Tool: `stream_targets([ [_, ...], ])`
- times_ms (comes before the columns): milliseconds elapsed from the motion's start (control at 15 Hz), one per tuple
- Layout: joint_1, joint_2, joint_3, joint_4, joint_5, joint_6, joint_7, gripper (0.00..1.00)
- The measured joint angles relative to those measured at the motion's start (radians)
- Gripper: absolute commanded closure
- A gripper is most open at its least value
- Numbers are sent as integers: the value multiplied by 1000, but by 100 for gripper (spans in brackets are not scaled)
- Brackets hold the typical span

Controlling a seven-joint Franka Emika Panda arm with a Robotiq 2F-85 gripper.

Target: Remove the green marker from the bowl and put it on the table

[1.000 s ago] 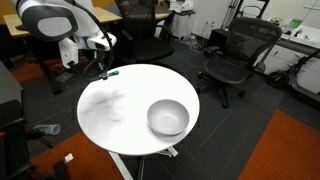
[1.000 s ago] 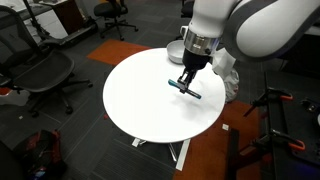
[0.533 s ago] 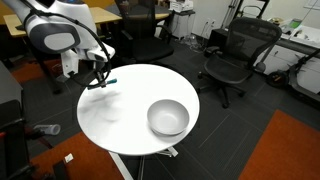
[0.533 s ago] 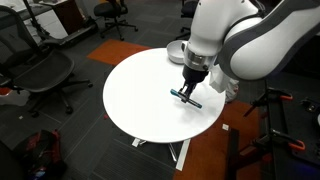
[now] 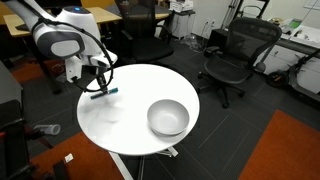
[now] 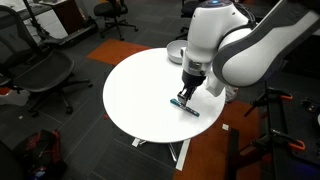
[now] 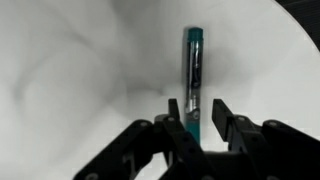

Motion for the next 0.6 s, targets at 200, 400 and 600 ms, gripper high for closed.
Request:
stream_targets([
  [200,14,3,-30,22,-19,0,22,3],
  [400,26,1,-71,48,-61,0,58,0],
  [600,29,-14,-95,59,-91,-8,72,0],
])
